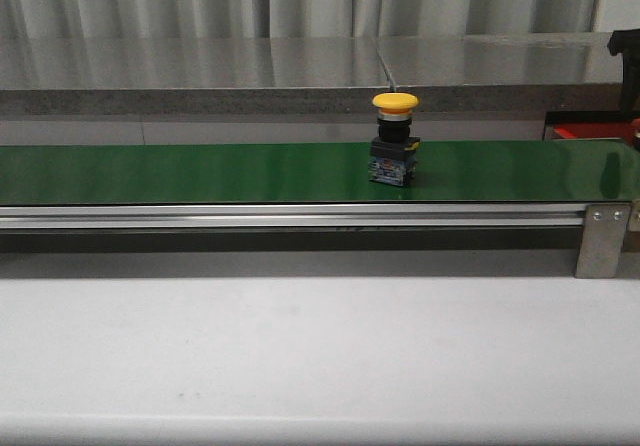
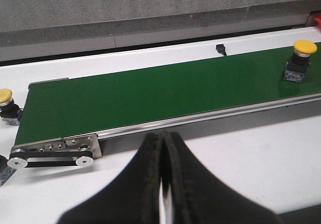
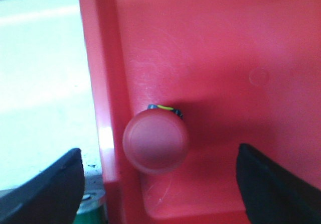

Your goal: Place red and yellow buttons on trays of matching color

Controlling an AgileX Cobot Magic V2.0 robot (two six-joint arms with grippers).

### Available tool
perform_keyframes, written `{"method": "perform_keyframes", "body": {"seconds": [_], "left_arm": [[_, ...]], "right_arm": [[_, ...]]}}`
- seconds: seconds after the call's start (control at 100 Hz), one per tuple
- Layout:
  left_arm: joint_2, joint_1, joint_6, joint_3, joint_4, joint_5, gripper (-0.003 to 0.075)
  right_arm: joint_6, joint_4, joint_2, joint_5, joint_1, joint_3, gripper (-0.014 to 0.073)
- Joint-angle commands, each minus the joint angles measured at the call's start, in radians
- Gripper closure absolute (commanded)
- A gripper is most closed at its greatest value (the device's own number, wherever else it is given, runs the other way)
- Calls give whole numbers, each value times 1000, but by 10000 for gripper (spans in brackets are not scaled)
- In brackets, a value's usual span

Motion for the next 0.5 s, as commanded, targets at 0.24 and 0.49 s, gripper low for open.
{"method": "perform_keyframes", "body": {"seconds": [0.24,0.49], "left_arm": [[8,-8,-4,-25,-20,-65,741],[8,-8,-4,-25,-20,-65,741]], "right_arm": [[-38,3,-202,-2,17,26,-19],[-60,2,-318,-17,22,171,-19]]}}
